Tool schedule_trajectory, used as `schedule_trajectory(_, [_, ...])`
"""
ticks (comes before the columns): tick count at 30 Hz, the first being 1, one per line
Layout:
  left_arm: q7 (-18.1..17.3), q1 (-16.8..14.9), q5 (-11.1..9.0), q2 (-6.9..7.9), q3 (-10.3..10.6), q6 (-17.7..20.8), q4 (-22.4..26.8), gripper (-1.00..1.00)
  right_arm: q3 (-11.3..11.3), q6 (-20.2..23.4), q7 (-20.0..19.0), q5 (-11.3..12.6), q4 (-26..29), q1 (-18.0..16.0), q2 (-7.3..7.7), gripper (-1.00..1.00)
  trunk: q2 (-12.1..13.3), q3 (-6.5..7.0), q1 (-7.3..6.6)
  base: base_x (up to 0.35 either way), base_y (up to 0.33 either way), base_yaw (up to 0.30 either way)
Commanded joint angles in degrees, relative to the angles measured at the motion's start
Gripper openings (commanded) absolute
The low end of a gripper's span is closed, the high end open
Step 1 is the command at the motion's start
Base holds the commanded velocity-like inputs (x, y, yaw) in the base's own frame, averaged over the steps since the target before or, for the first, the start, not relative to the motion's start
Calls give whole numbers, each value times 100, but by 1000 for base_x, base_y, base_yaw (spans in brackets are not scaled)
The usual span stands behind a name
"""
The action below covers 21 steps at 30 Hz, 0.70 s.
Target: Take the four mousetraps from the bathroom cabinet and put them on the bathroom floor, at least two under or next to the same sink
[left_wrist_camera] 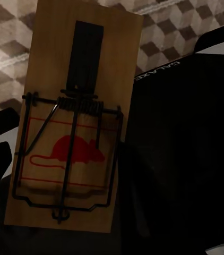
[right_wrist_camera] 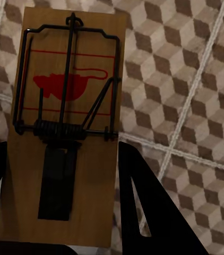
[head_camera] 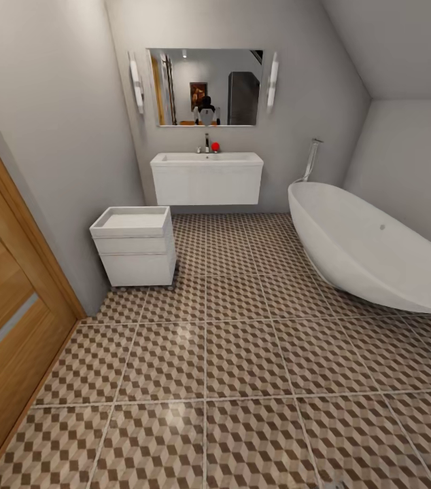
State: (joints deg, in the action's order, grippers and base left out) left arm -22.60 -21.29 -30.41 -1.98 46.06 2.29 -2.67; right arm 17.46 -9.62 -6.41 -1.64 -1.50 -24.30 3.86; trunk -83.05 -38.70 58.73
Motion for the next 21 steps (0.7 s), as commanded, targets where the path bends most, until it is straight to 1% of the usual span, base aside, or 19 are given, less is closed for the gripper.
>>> schedule_trajectory(1, [-34,-7,-61,-4,26,20,-18,-100,3,-31,-29,6,-16,-6,1,-100,-3,-4,0,31,0,0])
schedule_trajectory(5, [-25,-7,-61,1,26,19,-21,-100,3,-31,-28,6,-12,-5,1,-100,-3,-4,0,182,0,0])
schedule_trajectory(16, [-16,-7,-61,5,26,17,-21,-100,3,-30,-36,5,-15,-4,0,-100,-3,-4,0,315,0,-3])
schedule_trajectory(18, [-8,-7,-61,5,26,17,-20,-100,3,-31,-36,5,-15,-4,0,-100,-3,-4,0,184,0,-113])
schedule_trajectory(21, [-1,-7,-62,4,26,17,-18,-100,3,-31,-36,5,-16,-4,0,-100,-3,-4,0,60,0,-237])
